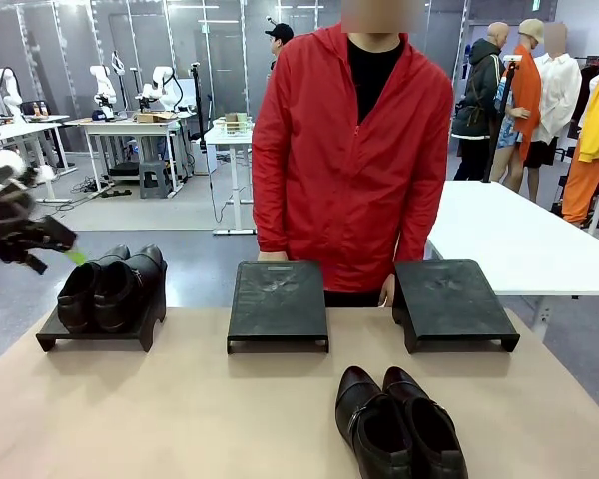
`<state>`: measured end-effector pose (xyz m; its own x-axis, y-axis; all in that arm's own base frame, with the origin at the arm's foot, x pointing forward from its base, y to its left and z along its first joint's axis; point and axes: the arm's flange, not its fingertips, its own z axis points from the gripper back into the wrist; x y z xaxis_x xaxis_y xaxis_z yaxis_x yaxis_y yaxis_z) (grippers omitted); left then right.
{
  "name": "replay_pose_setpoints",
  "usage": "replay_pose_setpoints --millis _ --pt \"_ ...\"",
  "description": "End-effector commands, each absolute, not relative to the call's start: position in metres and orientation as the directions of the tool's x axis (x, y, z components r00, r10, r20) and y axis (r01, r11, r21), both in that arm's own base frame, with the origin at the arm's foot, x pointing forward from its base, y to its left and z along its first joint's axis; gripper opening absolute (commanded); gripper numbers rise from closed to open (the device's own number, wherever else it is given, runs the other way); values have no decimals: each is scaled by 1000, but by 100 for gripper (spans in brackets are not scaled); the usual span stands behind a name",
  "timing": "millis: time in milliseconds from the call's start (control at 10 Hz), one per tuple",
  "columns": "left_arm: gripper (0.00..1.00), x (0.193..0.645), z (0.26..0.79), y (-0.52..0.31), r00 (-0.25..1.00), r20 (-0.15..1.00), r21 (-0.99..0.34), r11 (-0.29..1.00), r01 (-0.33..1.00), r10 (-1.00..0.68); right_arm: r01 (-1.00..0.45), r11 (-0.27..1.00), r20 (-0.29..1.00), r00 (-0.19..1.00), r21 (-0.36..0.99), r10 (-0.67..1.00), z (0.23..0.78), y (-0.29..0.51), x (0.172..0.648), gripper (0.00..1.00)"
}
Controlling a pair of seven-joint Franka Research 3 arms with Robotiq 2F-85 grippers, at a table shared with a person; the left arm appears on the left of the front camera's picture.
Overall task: Place the shoes on the stand as instructed by the person.
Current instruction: Pick up another pair of Shoes and place it on the Shoes Stand indicated by the person.
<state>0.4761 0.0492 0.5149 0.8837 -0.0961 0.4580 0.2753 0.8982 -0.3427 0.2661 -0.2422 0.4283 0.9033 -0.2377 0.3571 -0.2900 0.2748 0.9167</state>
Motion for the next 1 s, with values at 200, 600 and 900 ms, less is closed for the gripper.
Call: replay_pose_setpoints --millis 200,600,900 --pt "100 394 499 143 906 410 -655 658 371 -102 -310 267 374 895 913 -242 430 -244 266 100" --pt "100 309 438 167 912 408 -798 502 333 43 -310 267 374 895 913 -242 430 -244 266 100" --pt "100 315 432 174 907 417 -822 455 343 68 -310 267 374 895 913 -242 430 -244 266 100"
